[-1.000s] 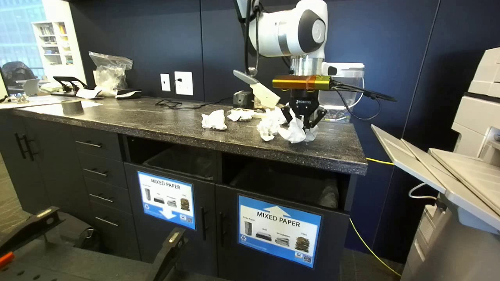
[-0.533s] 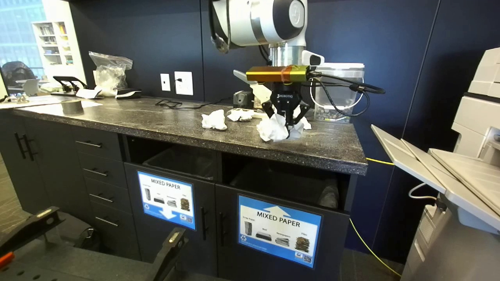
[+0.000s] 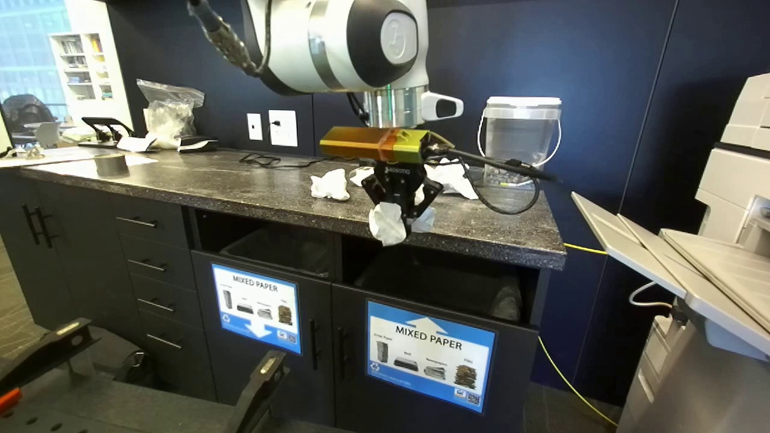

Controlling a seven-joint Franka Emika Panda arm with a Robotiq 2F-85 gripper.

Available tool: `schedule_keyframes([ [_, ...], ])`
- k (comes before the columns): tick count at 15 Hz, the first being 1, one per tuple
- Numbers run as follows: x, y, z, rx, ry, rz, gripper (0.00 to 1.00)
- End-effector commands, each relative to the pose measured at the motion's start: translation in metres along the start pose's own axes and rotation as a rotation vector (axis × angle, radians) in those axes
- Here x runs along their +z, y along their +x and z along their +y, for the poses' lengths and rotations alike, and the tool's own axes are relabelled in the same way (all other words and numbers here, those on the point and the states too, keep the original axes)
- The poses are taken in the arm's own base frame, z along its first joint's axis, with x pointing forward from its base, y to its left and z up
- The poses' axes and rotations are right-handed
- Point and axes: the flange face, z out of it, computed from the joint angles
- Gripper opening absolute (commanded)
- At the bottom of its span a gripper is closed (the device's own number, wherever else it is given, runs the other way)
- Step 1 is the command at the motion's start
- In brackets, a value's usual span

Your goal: Place the papers on the countertop inside the bin on the right

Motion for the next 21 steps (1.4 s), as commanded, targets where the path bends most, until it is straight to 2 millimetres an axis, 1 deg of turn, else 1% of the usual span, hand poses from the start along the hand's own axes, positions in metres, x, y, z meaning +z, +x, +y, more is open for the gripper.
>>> schedule_keyframes([
  [1,0.01,-0.025,-0.019,-0.028,0.038,0.078,0.13],
  [5,0.037,-0.028,-0.042,-0.09,0.108,0.156,0.13],
  [7,0.054,-0.032,-0.048,-0.111,0.147,0.198,0.13],
  [10,0.087,-0.046,-0.041,-0.183,0.172,0.238,0.13],
  [12,0.11,-0.054,-0.031,-0.229,0.17,0.259,0.13],
  [14,0.135,-0.055,-0.021,-0.254,0.16,0.275,0.13],
  [15,0.147,-0.052,-0.015,-0.256,0.15,0.286,0.13],
  [17,0.163,-0.041,-0.006,-0.231,0.132,0.317,0.13],
  [21,0.185,-0.016,-0.002,-0.133,0.118,0.415,0.13],
])
